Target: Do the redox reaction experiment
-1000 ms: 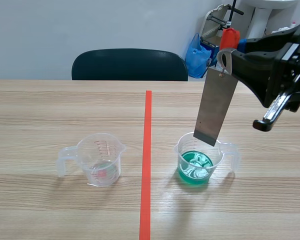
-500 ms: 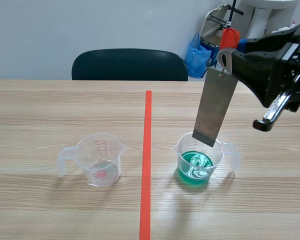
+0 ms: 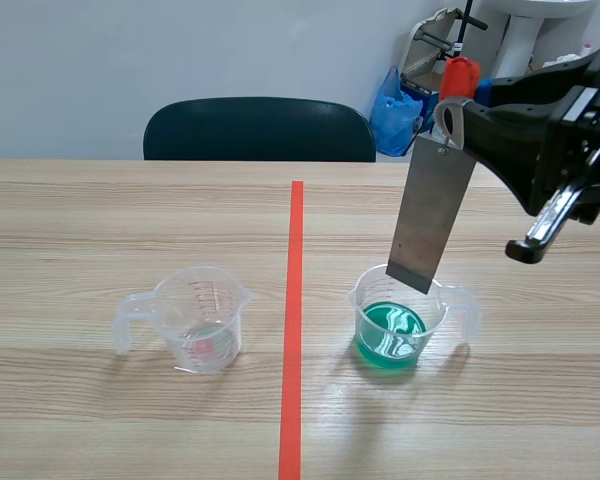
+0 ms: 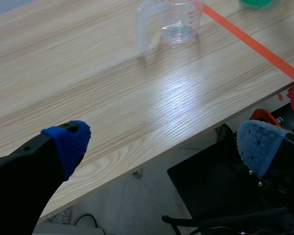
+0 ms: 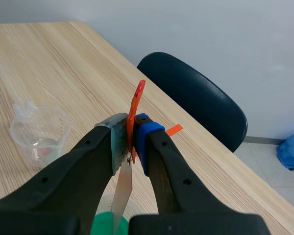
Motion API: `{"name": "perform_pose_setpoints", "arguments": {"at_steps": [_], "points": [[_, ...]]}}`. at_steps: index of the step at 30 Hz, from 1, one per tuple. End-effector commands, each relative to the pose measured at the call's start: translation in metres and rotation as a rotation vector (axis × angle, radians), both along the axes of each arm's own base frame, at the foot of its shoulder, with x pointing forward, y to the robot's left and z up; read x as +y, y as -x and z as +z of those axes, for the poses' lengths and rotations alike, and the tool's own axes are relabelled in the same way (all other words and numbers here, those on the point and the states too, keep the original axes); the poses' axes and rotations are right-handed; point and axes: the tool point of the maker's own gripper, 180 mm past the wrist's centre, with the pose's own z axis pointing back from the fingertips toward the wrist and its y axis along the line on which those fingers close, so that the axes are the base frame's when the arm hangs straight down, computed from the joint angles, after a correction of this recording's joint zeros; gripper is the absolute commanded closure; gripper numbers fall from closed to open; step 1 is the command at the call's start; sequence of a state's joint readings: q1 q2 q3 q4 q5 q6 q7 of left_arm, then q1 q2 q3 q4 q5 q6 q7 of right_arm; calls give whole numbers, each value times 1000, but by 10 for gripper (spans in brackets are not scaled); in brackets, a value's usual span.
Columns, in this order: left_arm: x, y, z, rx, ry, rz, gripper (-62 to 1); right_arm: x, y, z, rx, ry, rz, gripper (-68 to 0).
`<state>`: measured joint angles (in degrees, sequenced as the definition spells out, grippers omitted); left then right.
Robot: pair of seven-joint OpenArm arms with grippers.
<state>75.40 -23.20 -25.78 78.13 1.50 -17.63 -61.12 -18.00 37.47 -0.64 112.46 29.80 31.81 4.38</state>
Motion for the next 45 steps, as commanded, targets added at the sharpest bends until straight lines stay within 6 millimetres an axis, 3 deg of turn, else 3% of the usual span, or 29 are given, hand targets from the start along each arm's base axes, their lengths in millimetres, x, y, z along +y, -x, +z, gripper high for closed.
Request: {"name": "perform_pose_setpoints", "arguments": {"at_steps": [1,45], "points": [[-2,-2,4,-18,14,-2,-623,0,-1,13,-40,-13,4,-6],[-3,-3,9,-45,27,-5,-623,0,0,14,-45,-21,6,-6]]}}
